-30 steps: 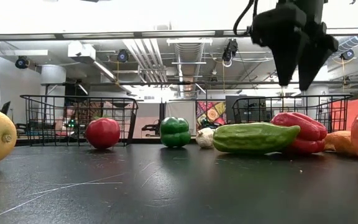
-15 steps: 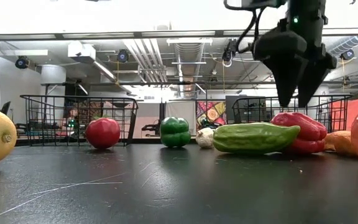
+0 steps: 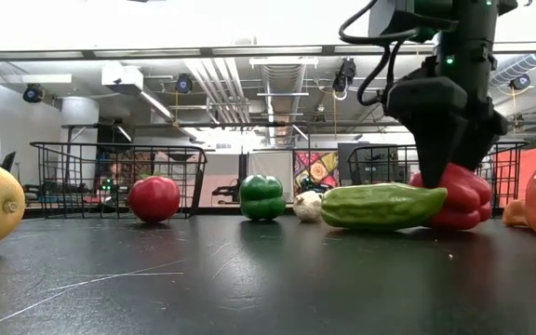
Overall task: Sort produce into baskets
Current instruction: Put the red bell pepper into the left wire basket
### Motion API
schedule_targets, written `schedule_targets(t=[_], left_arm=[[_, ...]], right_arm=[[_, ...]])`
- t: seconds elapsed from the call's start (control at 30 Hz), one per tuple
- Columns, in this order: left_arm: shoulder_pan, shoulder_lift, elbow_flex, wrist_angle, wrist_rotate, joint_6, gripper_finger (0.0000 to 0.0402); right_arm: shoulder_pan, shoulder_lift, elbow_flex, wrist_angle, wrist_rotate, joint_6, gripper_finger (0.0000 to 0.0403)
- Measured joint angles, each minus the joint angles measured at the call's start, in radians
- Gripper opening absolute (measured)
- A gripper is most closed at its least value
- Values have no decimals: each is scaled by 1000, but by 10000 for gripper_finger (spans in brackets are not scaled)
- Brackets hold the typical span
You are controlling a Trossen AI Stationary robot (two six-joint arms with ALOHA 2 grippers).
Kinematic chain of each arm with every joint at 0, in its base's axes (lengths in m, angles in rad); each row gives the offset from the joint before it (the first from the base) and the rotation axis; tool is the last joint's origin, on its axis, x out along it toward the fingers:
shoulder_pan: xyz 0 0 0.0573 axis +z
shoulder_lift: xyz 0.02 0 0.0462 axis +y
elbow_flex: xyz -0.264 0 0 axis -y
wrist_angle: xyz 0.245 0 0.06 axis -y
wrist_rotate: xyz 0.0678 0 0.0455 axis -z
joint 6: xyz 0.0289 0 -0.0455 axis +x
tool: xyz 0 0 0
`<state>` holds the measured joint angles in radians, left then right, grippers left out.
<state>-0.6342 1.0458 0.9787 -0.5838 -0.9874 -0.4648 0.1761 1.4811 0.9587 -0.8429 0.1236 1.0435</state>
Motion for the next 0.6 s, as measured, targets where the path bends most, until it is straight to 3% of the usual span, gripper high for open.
schedule_targets(t=[0.37, 0.6], left_arm=[[1, 0, -2, 0, -1, 0, 365], [1, 0, -40, 38, -1, 6, 365]], right_arm=[[0, -1, 2, 22, 7, 0, 275], [0, -38, 42, -18, 63, -14, 269]])
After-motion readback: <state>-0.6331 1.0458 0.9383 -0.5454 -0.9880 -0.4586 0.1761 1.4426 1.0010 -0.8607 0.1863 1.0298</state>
